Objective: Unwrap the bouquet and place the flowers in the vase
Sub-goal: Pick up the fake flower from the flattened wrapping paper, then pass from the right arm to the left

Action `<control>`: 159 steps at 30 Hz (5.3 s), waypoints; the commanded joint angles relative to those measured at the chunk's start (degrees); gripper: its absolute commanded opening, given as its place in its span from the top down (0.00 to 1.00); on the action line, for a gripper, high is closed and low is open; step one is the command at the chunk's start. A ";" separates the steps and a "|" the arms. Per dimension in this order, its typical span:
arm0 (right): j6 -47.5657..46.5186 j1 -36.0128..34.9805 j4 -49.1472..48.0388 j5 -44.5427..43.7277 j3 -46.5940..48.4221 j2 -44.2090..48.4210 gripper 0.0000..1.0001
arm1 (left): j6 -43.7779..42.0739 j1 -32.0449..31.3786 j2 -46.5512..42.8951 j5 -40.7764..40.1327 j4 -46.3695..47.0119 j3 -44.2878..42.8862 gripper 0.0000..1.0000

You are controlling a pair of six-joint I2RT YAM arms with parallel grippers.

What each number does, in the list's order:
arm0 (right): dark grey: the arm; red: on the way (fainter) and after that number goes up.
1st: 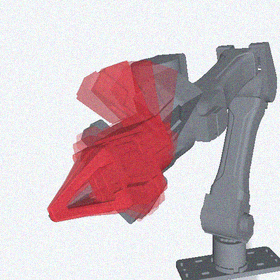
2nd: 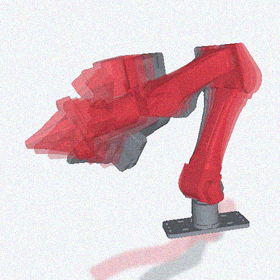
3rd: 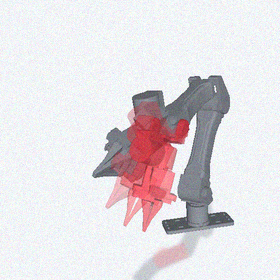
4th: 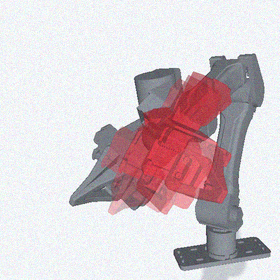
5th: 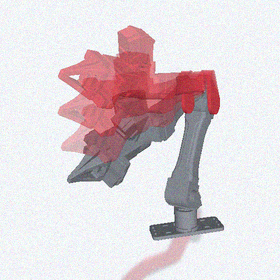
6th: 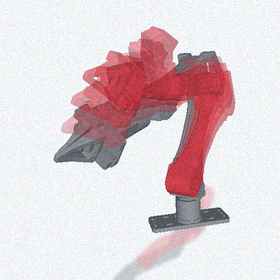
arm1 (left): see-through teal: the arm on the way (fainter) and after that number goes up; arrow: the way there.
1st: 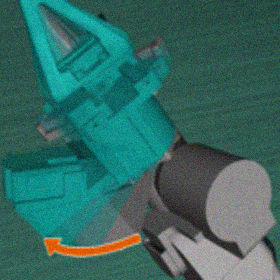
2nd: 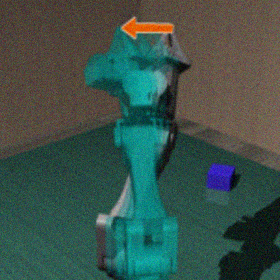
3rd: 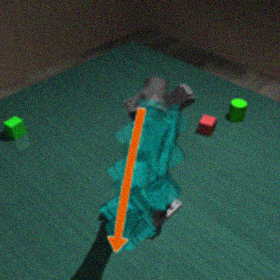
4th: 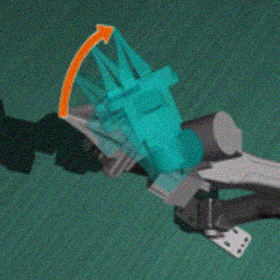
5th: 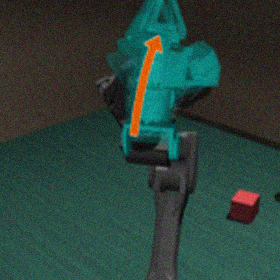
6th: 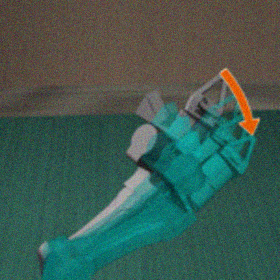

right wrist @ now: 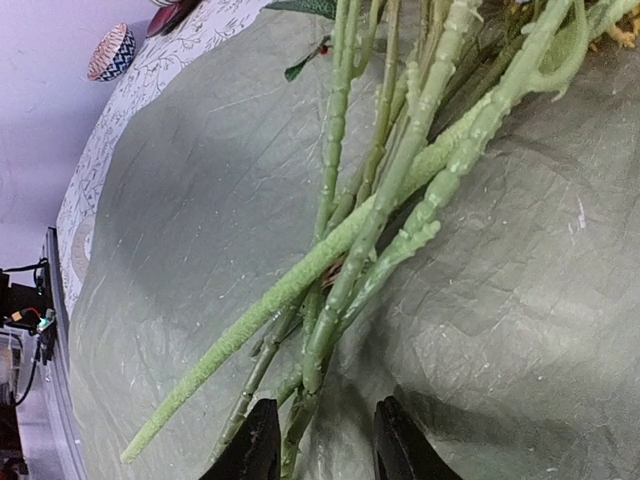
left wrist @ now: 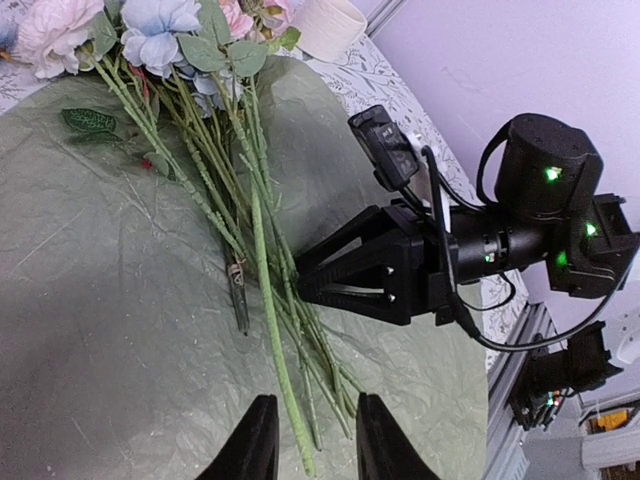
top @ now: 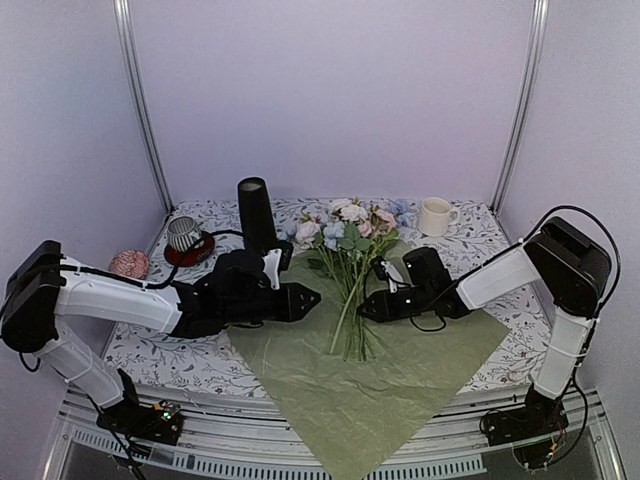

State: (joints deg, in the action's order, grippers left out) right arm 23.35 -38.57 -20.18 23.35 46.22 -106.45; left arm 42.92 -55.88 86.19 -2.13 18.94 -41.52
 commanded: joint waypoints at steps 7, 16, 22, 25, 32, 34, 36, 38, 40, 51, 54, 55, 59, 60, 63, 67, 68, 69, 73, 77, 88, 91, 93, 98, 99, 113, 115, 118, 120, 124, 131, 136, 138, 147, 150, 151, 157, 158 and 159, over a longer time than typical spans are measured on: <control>0.21 0.06 0.50 4.74 1.87 -1.76 0.75 | -0.29 -0.52 0.91 -0.22 -1.42 -2.54 0.71; -0.47 0.07 -1.46 3.66 -0.05 1.66 0.94 | -0.11 -0.46 -0.63 -1.49 -1.85 -1.30 0.71; -0.86 0.07 -8.01 3.99 -5.13 8.16 0.94 | 0.20 -0.55 -2.03 -2.70 -1.13 -0.27 0.70; -0.81 0.07 -10.82 4.42 -7.26 10.75 0.94 | 0.39 -0.65 -2.23 -2.55 0.70 0.26 0.57; -1.40 -0.02 -8.50 2.15 -6.56 10.26 0.83 | -0.40 -0.91 -1.77 -2.80 1.98 -0.96 0.51; -1.42 -0.02 -5.98 1.30 -4.68 7.96 0.77 | -0.55 -0.87 -1.94 -2.95 1.98 -1.11 0.52; -1.15 -0.02 -3.04 1.00 -2.03 5.19 0.76 | -0.70 -0.88 -2.19 -2.97 1.86 -1.04 0.52; -1.00 -0.03 -0.73 1.37 -0.51 2.56 0.75 | -0.81 -0.93 -2.42 -2.96 1.60 -1.06 0.53; -0.73 -0.02 -0.27 2.27 0.33 1.19 0.75 | -0.65 -0.91 -2.73 -2.93 1.46 -0.84 0.53; -0.51 -0.02 2.27 2.18 2.26 -1.35 0.74 | -0.77 -0.90 -3.09 -2.93 0.99 -0.79 0.54; -0.59 -0.02 2.29 3.49 2.67 -2.09 0.74 | -0.88 -0.89 -2.92 -2.90 0.69 -1.10 0.54; -0.44 -0.02 2.26 4.05 2.81 -2.35 0.75 | -0.89 -0.94 -2.86 -2.91 0.66 -1.21 0.54; -0.43 -0.02 2.34 5.35 3.40 -3.33 0.75 | -0.90 -0.91 -2.63 -2.94 0.40 -1.22 0.54; -0.48 -0.02 2.34 5.69 3.60 -3.59 0.76 | -0.90 -0.92 -2.69 -2.90 0.34 -1.21 0.54; -0.49 -0.02 2.35 6.22 3.85 -3.89 0.80 | -0.86 -0.87 -2.64 -2.98 0.15 -1.03 0.54; -0.65 -0.02 1.96 5.95 3.27 -2.40 0.91 | -0.73 -0.95 -2.69 -2.97 -0.12 -0.95 0.54; -0.87 -0.02 1.54 5.67 2.82 -1.73 0.92 | -0.72 -0.88 -2.70 -3.03 -0.18 -0.94 0.55; -0.92 -0.03 1.10 5.36 2.39 -0.96 0.95 | -0.73 -0.92 -2.67 -3.02 -0.14 -0.93 0.54; -0.98 -0.02 -1.56 5.03 0.11 1.95 0.96 | -0.64 -0.90 -2.56 -3.07 -0.09 -0.98 0.55; -1.03 -0.09 -4.11 4.73 -2.07 4.77 0.97 | -0.65 -0.90 -2.52 -2.97 0.04 -1.11 0.55; -2.94 -1.95 -11.25 2.78 -8.33 14.23 0.97 | -1.68 -0.96 -0.61 -0.64 4.92 -2.08 0.51; -4.58 -3.93 -12.44 2.11 -9.10 16.27 0.97 | -2.62 -0.93 0.35 -0.39 6.94 -3.73 0.40; -6.16 -5.58 -12.71 1.11 -9.45 17.37 0.96 | -3.46 -0.95 1.19 -0.23 8.25 -5.09 0.31; -8.17 -7.01 -14.68 2.23 -10.63 19.06 0.96 | -5.47 -1.01 2.61 0.86 12.47 -7.51 0.30; -8.23 -7.14 -15.23 2.73 -10.81 19.35 0.96 | -5.62 -1.05 2.66 0.90 13.49 -7.58 0.30; -10.38 -9.22 -17.26 5.39 -11.50 20.58 0.96 | -4.50 1.05 4.14 2.06 15.29 -10.03 0.47; -10.58 -9.35 -17.26 5.48 -11.58 20.51 0.96 | -4.63 1.20 4.25 2.29 15.34 -10.31 0.50; -10.76 -9.45 -17.34 5.84 -11.51 20.49 0.96 | -4.74 1.37 4.16 2.35 15.31 -10.50 0.55; -10.91 -9.55 -17.62 6.45 -11.54 20.49 0.96 | -4.93 1.54 4.11 2.48 15.34 -10.56 0.58; -11.30 -9.95 -18.17 7.87 -11.48 20.27 0.96 | -4.91 1.93 3.90 2.77 15.06 -10.60 0.64; -11.76 -10.28 -18.16 8.15 -11.50 20.23 0.96 | -4.86 2.50 3.34 2.67 14.51 -10.39 0.73; -11.92 -10.27 -18.22 8.04 -11.52 20.12 0.91 | -4.93 2.77 2.81 2.64 14.05 -10.16 0.92; -11.90 -10.25 -18.28 7.87 -11.57 20.15 0.72 | -5.07 2.79 2.61 2.64 13.71 -10.12 1.00; -11.82 -10.24 -18.31 3.17 -12.82 21.92 0.41 | -8.26 4.49 -1.55 0.16 7.44 -10.41 1.00; -11.84 -10.22 -18.34 0.15 -13.64 23.32 0.40 | -11.30 6.04 -5.21 -2.26 2.08 -11.49 1.00; -11.72 -10.22 -18.32 -2.47 -14.32 24.38 0.39 | -14.72 7.41 -8.71 -5.89 -2.38 -13.20 1.00; -11.82 -10.26 -18.28 -5.47 -14.95 25.29 0.39 | -22.60 10.07 -15.38 -13.33 -6.86 -17.74 1.00; -11.88 -10.27 -18.31 -5.65 -14.90 25.29 0.39 | -23.82 10.45 -15.96 -14.24 -6.95 -18.59 1.00; -11.92 -10.26 -18.31 -5.73 -14.90 25.23 0.39 | -25.03 10.97 -16.31 -14.82 -7.05 -19.71 1.00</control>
State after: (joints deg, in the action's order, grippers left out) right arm 11.62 -48.49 -37.50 20.38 32.18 -82.32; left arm 25.28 -46.81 72.36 -11.29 14.35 -57.52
